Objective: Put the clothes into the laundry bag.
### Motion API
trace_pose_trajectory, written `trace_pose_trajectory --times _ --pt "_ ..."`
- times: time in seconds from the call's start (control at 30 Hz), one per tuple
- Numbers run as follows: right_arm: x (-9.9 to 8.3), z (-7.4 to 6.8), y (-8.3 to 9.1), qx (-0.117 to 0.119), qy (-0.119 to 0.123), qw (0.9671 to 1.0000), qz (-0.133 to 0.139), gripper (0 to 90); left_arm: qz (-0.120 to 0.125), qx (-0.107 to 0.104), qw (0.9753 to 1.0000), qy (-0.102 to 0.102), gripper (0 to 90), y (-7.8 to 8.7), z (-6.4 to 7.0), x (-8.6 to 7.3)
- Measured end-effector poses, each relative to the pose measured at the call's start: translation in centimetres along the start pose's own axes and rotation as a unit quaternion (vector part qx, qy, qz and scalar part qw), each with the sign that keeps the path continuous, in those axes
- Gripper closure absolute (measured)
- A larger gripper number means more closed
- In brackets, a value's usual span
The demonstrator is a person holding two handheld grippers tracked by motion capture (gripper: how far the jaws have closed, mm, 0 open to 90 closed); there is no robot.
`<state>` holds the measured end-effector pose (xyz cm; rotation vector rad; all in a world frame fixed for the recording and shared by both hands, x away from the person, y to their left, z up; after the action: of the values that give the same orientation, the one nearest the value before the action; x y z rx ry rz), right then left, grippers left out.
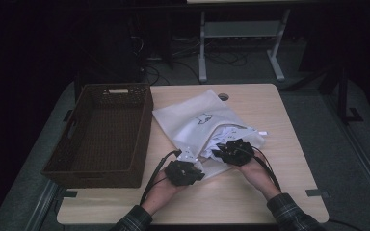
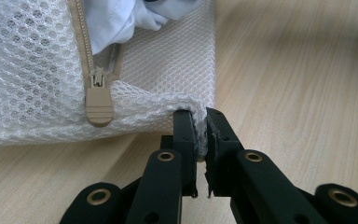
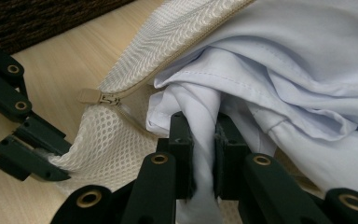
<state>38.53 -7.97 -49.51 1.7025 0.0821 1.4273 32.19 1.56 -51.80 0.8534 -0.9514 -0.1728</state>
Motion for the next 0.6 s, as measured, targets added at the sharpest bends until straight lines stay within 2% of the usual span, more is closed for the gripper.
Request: trace_pose_trajectory --times 0.37,0.6 --pt "0.4 0.2 -0.7 0.002 -0.003 1.0000 0.002 79.1 -0.001 -0.001 1.0000 0.001 83.9 0.0 0.1 0.0" --pt "0.7 0.0 -2.1 0.007 -0.001 1.0000 -0.001 78.6 -0.001 -0.002 1.0000 0.002 83.9 0.0 0.1 0.0"
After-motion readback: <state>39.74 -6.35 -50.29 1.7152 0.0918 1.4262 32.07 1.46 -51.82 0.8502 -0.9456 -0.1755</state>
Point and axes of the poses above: each handheld gripper's, and its own axes: y roughly backward along the jaws, x roughly out of its top, z roughly to its right, the point moved 10 cm from there along -y, roughly forward along the jaws, and after that the axes turned 10 degrees about y, right-handed, at the moved point
